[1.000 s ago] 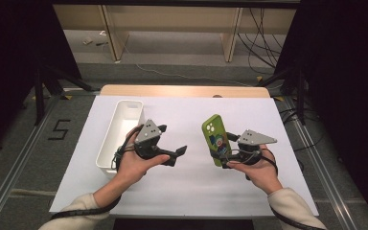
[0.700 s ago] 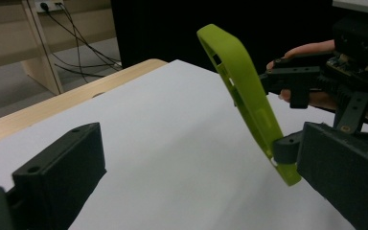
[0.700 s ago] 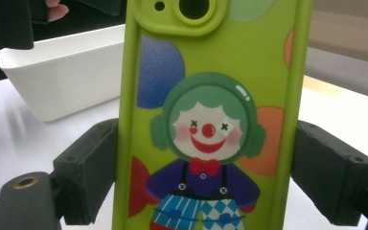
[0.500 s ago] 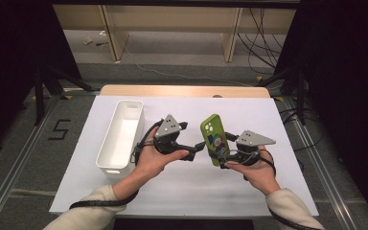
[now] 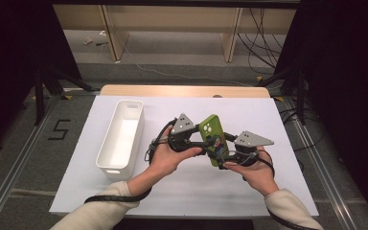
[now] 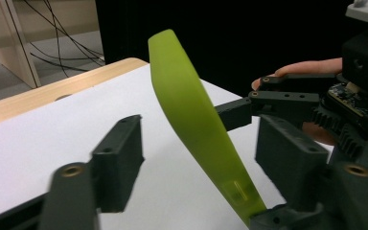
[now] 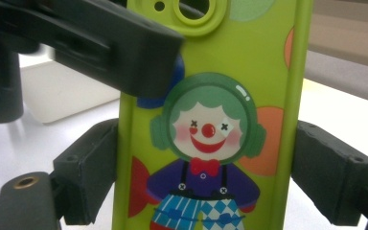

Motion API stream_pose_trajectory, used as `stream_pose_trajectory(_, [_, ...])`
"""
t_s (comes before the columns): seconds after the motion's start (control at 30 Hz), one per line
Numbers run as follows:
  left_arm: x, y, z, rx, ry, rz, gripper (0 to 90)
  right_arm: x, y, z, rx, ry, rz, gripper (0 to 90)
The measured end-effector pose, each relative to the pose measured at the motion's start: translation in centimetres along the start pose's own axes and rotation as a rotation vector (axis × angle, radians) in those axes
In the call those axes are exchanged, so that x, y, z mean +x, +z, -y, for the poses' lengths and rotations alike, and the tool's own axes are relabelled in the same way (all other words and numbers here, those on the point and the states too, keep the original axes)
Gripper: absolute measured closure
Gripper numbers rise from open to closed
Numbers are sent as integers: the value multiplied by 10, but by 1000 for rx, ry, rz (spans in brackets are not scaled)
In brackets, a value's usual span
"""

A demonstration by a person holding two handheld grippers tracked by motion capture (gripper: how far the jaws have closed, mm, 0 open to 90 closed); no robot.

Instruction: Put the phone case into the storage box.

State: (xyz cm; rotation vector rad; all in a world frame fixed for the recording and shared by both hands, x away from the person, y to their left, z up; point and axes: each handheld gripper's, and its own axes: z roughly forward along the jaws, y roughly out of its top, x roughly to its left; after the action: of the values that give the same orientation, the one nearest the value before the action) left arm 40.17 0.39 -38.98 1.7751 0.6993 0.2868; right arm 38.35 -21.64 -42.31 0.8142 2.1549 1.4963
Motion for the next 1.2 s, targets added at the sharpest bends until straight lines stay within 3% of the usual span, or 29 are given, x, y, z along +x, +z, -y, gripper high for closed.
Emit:
stream_pose_trajectory(0.13, [0,3,1,-3,-16,5,473,1,0,-1,-2,-5,5,162])
stream_pose_trajectory(0.4, [-2,9,3,1,-43,9,585,3,1,-2,-6,-19,19,162])
stream_pose_trajectory(0.73, [-4,10,6,-19,-74,54,786,8,2,-3,7,-61,28,160])
stream_pose_trajectory(0.9, [-4,9,9,-17,-54,73,832,10,4,-3,20,-78,40,169])
stream_pose_trajectory(1.2, [3,-1,5,-16,-24,96,834,3,0,-2,22,-60,-5,160])
